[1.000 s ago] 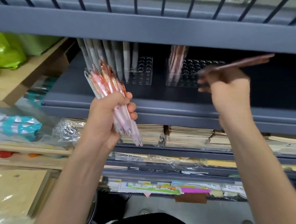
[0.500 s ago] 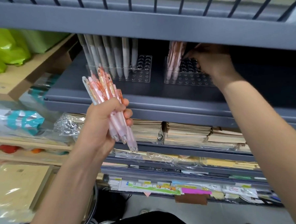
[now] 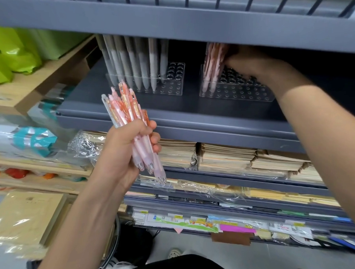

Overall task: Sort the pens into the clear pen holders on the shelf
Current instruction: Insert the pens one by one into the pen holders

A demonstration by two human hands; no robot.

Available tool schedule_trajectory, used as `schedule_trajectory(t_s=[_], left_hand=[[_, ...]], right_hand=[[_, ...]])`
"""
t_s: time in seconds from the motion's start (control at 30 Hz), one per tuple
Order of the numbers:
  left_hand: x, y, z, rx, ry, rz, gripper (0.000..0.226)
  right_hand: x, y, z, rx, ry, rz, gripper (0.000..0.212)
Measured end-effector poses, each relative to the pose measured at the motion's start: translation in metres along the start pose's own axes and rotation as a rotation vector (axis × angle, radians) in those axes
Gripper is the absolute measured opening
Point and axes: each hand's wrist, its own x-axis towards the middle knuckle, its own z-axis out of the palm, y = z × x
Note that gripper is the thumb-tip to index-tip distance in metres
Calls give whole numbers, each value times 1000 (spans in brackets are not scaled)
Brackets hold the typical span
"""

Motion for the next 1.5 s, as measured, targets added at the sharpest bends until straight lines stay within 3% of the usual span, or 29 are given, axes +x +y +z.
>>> schedule_trajectory(t_s=[0.07, 0.3, 0.5, 0.63, 0.7, 0.8, 0.87, 1.0, 1.07, 1.17, 1.5], left_hand=[[0, -1, 1, 8, -9, -3, 36], [1, -1, 4, 5, -45, -20, 38], [4, 0, 4, 15, -63, -33, 37], [4, 0, 5, 1, -71, -65, 37], [4, 2, 6, -6, -69, -74, 32], [5, 4, 9, -25, -72, -73, 30], [7, 4, 10, -57, -86, -57, 32], [12, 2, 15, -132, -113, -36, 25], [13, 0, 19, -134, -112, -27, 20], [13, -5, 25, -104, -89, -28, 18], [13, -16, 57, -250, 90, -24, 13]], right_hand=[[1, 2, 0, 0, 36, -7, 24], [1, 5, 6, 26, 78, -66, 46], [4, 22, 13, 53, 132, 27, 56], [-3, 20, 10, 98, 84, 76, 57], [-20, 19, 5, 125, 148, 126, 48], [-71, 14, 8, 336, 382, 88, 9], [-120, 6, 21, 572, 311, 87, 9], [-207, -12, 62, 802, -185, 142, 14], [-226, -20, 78, 910, -325, 170, 17], [-230, -22, 88, 1056, -303, 196, 19], [-229, -11, 93, 1188, -76, 176, 12]])
